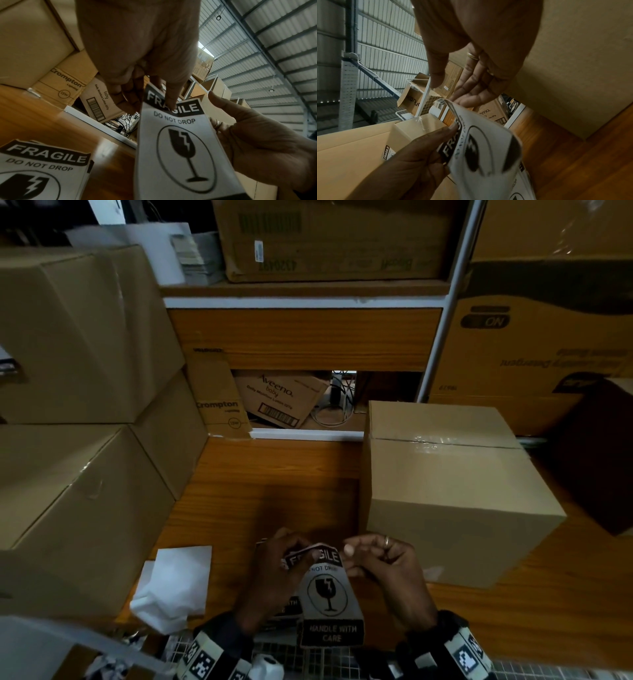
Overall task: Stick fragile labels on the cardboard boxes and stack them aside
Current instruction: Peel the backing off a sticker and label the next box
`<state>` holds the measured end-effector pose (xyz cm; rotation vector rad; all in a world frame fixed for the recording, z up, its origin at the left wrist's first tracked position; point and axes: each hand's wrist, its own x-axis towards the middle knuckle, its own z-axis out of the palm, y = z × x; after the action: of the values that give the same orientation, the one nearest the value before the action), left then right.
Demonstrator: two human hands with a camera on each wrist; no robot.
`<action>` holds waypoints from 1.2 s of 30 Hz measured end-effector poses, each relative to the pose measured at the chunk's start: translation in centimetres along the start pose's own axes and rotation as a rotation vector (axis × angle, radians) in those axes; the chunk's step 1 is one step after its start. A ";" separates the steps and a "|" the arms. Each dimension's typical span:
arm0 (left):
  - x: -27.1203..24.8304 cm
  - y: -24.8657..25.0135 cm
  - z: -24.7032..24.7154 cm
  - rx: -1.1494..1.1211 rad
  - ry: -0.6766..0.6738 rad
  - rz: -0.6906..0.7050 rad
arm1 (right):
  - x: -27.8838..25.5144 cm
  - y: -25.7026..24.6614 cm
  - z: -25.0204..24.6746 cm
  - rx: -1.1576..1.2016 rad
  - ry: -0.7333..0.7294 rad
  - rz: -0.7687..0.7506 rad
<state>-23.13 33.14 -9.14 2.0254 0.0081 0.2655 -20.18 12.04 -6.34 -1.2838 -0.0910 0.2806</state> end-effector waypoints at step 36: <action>0.1 -0.3 -0.5 0.015 -0.164 -0.028 | 0.9 1.1 -0.4 -0.043 -0.060 0.017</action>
<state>-23.06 33.75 -9.17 2.0547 -0.0645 0.0815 -19.37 12.17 -7.58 -1.3193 -0.1381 0.3332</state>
